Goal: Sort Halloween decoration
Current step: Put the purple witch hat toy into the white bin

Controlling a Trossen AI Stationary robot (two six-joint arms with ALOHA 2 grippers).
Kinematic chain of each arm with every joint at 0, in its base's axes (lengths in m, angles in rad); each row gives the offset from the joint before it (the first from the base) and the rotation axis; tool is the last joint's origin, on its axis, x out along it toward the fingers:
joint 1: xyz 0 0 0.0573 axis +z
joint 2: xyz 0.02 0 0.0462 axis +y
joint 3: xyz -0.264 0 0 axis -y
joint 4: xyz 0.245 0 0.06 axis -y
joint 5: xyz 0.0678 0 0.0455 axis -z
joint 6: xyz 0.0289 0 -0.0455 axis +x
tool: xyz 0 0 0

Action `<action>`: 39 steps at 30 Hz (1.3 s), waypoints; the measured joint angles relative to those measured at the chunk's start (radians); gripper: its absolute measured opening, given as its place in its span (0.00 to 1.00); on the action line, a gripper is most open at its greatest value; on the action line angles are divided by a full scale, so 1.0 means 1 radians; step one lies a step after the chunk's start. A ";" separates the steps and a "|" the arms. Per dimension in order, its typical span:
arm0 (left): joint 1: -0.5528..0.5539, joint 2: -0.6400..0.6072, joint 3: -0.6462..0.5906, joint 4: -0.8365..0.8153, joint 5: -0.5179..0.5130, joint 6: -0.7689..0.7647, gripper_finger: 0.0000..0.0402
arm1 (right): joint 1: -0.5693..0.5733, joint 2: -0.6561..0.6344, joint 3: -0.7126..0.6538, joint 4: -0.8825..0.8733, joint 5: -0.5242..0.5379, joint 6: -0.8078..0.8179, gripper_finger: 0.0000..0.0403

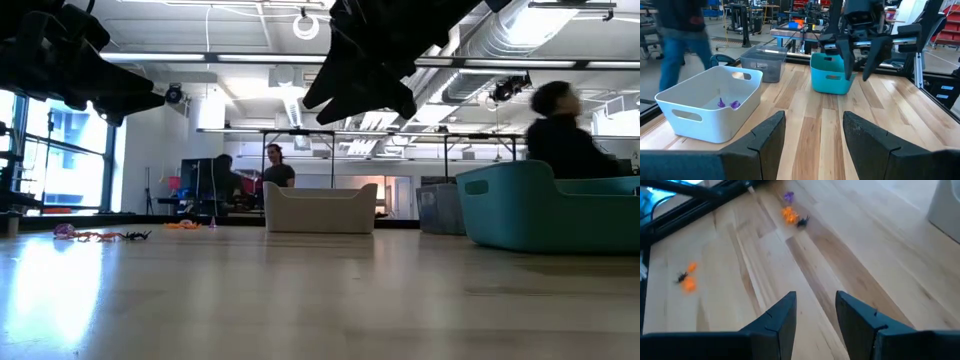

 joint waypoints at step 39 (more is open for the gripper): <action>0.000 0.000 0.000 0.000 0.000 0.000 0.46 | -0.023 -0.189 -0.513 0.901 0.095 -0.240 0.33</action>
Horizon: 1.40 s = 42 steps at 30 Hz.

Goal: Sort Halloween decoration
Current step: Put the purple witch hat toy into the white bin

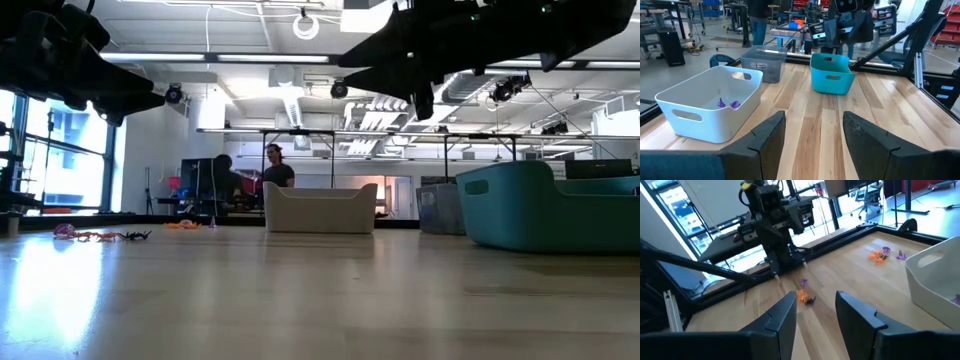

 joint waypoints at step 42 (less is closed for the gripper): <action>0.000 0.000 0.000 0.000 0.000 0.000 0.46 | -0.066 -0.532 0.041 -0.979 -0.093 -0.265 0.33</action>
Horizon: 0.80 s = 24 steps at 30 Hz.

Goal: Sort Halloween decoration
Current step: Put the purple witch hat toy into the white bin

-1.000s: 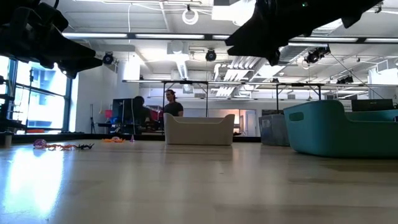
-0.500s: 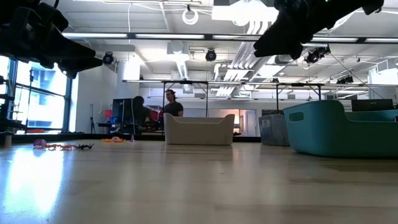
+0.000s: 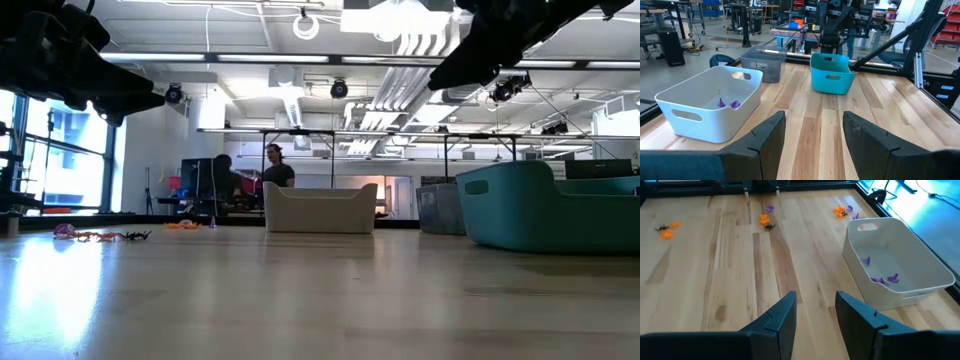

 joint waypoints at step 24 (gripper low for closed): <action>0.000 0.000 0.000 0.000 0.000 0.000 0.46 | 0.055 0.000 -0.001 -0.029 0.429 0.292 0.33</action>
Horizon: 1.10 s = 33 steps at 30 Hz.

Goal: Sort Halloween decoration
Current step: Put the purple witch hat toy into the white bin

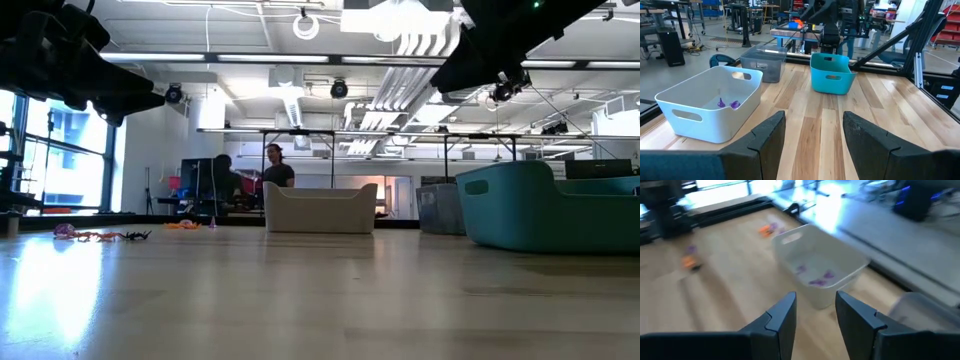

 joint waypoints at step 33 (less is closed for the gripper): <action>0.000 0.000 0.000 0.000 -0.011 0.000 0.46 | 0.000 0.000 0.000 0.000 -0.354 0.023 0.33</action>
